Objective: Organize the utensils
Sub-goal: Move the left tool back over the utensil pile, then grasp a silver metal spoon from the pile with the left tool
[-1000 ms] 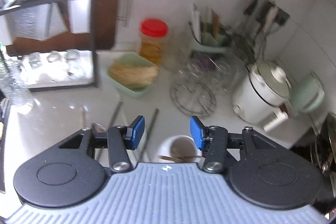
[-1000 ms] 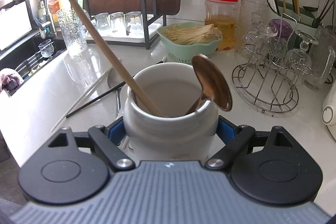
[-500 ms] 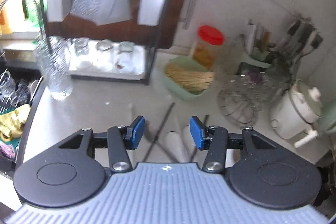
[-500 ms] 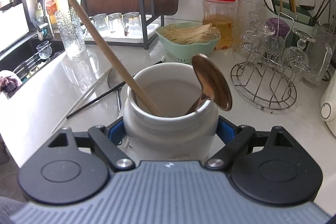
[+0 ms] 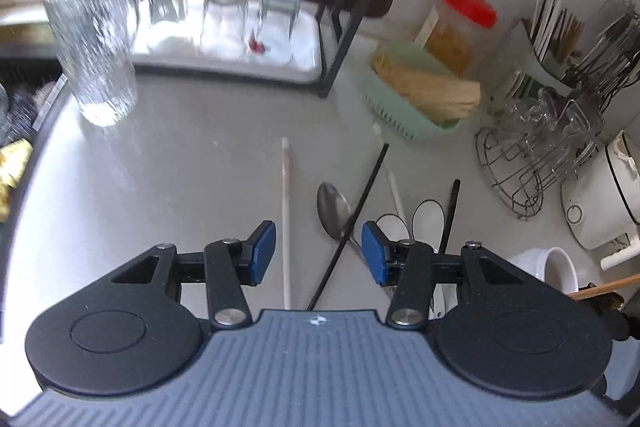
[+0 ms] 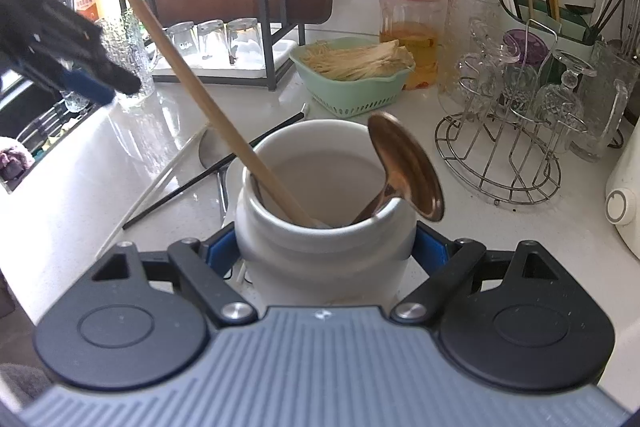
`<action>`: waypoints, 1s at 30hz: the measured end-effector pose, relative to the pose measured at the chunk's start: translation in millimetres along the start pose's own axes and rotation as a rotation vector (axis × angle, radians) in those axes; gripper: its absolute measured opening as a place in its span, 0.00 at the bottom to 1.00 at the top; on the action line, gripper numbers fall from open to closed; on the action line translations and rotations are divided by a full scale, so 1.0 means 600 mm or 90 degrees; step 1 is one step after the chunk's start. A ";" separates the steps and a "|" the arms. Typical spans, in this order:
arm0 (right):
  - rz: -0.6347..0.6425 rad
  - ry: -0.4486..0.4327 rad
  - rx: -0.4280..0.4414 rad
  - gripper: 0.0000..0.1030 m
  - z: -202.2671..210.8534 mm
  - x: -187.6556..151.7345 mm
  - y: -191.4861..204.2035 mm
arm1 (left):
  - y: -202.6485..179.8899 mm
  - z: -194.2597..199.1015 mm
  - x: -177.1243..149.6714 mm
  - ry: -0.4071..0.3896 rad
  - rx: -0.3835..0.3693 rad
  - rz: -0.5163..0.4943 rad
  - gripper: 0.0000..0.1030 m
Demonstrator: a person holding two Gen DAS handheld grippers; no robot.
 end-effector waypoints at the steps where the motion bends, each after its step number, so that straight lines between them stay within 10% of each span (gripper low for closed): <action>1: 0.000 0.001 0.000 0.88 0.000 0.001 0.000 | 0.003 -0.014 0.000 0.006 -0.009 0.005 0.51; 11: -0.004 0.003 -0.003 0.88 -0.002 0.001 0.000 | 0.023 -0.121 0.027 0.033 -0.098 0.010 0.31; 30: -0.016 0.005 -0.012 0.88 -0.021 0.015 -0.012 | 0.033 -0.206 0.049 0.080 -0.122 -0.030 0.27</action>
Point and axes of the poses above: each gripper's, at about its wrist camera, not at the fingertips, and z roughly against the way its jaws point, y to its left, x to its top, the point moved 4 cm from there along -z, roughly the way its jaws point, and after that the axes turned 3 degrees about -x, right-handed, at the moved point
